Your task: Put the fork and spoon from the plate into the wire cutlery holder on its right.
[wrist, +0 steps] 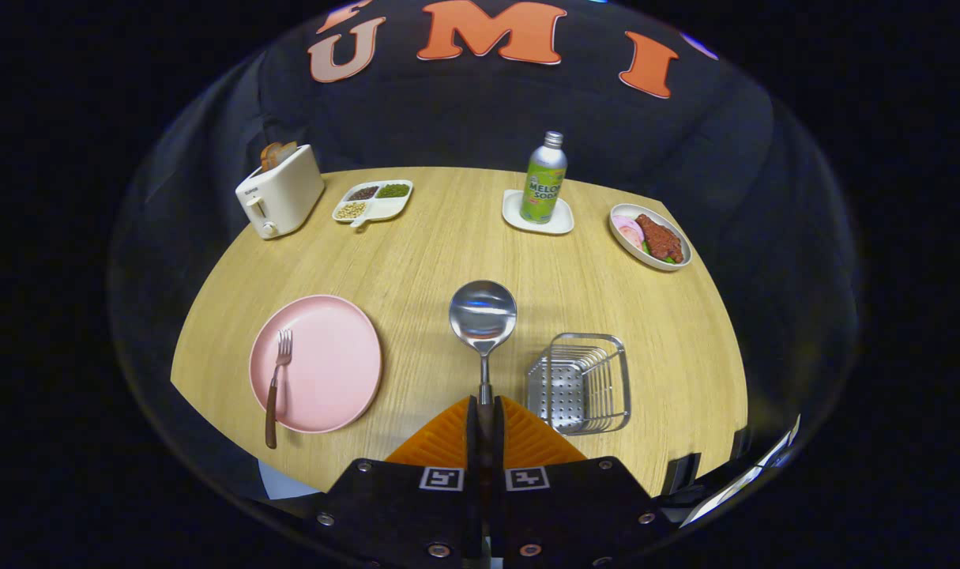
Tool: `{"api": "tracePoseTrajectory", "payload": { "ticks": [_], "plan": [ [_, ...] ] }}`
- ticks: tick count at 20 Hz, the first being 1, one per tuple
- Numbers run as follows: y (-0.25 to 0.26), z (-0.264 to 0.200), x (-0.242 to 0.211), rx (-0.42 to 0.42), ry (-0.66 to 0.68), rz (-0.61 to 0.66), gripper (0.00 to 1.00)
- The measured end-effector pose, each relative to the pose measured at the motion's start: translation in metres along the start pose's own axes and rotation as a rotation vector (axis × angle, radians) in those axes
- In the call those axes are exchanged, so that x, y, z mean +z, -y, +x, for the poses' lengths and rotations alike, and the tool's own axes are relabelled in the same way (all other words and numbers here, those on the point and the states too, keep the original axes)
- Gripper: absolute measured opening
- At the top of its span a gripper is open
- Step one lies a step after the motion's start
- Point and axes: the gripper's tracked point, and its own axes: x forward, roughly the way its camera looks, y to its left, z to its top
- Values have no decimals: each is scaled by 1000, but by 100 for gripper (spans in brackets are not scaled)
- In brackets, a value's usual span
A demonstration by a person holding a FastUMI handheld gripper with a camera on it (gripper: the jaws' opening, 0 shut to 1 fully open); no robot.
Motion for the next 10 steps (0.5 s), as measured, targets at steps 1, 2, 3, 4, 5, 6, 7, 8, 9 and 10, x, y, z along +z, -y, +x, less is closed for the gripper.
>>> {"api": "tracePoseTrajectory", "payload": {
  "ticks": [1, 2, 3, 4, 5, 6, 7, 8, 9, 10],
  "plan": [
    [9, -1, -5, -10, -23, -4, 5],
    [18, -2, -8, -25, -40, -11, 5],
    [29, -2, -11, -41, -59, -22, 5],
    [37, -3, -13, -49, -75, -27, 5],
    [44, -3, -17, -49, -98, -32, 5],
    [49, -2, -21, -49, -118, -34, 5],
    [54, -1, -25, -49, -141, -37, 5],
    [58, -1, -29, -48, -164, -38, 5],
    [63, 0, -33, -46, -187, -35, 5],
    [67, 1, -36, -42, -208, -32, 5]
  ]
}}
